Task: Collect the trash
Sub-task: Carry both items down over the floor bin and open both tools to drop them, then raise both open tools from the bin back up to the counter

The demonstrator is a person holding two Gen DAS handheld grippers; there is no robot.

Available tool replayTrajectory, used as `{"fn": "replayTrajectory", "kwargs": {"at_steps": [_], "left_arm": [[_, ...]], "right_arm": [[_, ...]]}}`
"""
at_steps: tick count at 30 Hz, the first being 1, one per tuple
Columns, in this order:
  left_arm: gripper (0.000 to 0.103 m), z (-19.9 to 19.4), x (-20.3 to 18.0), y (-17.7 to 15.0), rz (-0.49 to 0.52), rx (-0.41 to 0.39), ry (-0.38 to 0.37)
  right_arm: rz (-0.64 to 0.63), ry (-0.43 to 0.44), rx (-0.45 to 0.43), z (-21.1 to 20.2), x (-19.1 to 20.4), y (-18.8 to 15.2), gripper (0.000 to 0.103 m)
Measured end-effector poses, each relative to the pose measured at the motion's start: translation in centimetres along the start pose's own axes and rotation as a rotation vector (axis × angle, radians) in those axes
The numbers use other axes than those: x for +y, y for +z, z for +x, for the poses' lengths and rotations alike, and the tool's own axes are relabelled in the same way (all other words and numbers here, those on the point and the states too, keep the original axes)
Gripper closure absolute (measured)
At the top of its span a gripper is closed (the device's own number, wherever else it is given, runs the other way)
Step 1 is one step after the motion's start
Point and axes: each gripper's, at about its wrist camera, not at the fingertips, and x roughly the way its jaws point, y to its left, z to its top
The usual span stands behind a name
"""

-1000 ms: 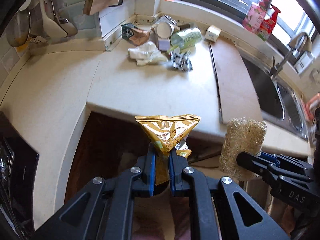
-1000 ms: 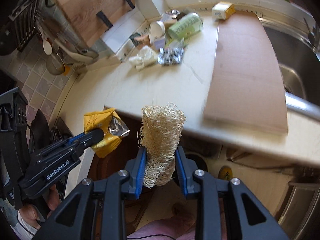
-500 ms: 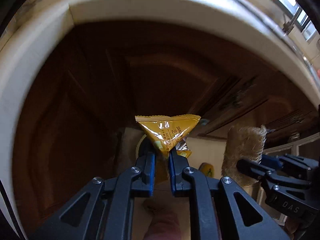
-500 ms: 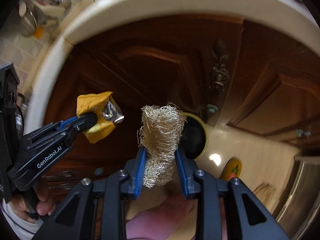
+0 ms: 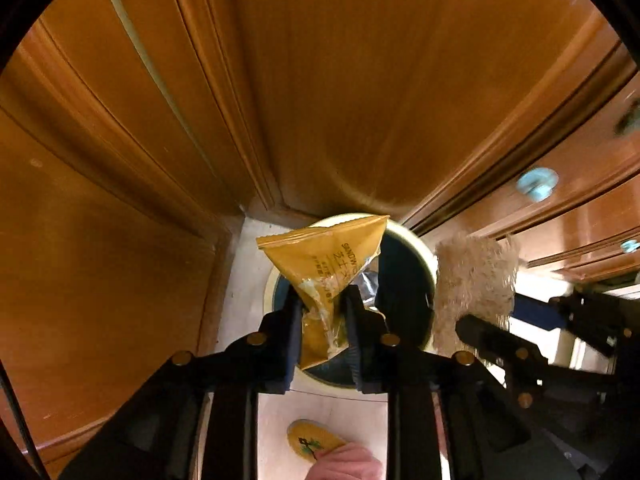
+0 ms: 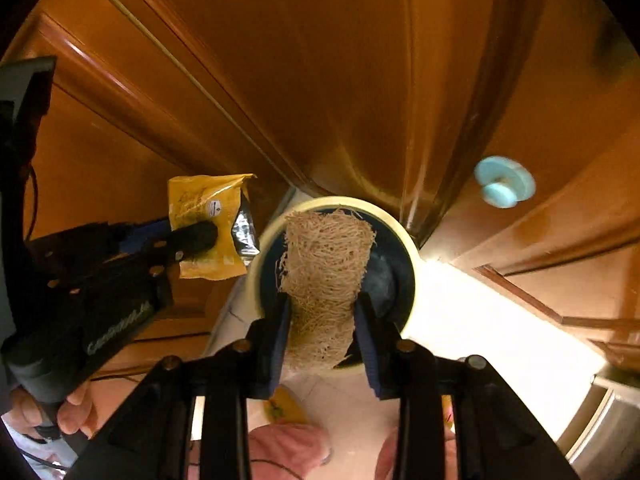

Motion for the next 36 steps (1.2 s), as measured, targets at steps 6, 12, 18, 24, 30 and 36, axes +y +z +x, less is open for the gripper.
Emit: {"fn": "replayTrajectory", "kwargs": {"at_steps": [6, 12, 18, 24, 30, 36], "left_arm": [[0.026, 3.6, -1.2, -0.5, 0.021, 0.024, 0.046], [0.011, 3.0, 0.0, -0.8, 0.018, 0.020, 0.031], [0.006, 0.7, -0.2, -0.4, 0.073, -0.008, 0.036], [0.006, -0.9, -0.3, 0.0, 0.078, 0.002, 0.036], [0.006, -3.7, -0.4, 0.7, 0.070, -0.001, 0.043], [0.005, -7.3, -0.7, 1.6, 0.062, -0.017, 0.030]], "right_arm": [[-0.016, -0.020, 0.031, 4.1, -1.2, 0.2, 0.063], [-0.005, -0.014, 0.037, 3.9, -2.1, -0.1, 0.057], [0.035, 0.005, 0.022, 2.1, -2.4, -0.1, 0.056], [0.051, -0.007, 0.018, 0.3, -2.0, 0.1, 0.056], [0.058, -0.014, 0.004, -2.2, -1.4, 0.6, 0.056], [0.072, -0.024, -0.003, -5.5, -0.6, 0.9, 0.056]]}}
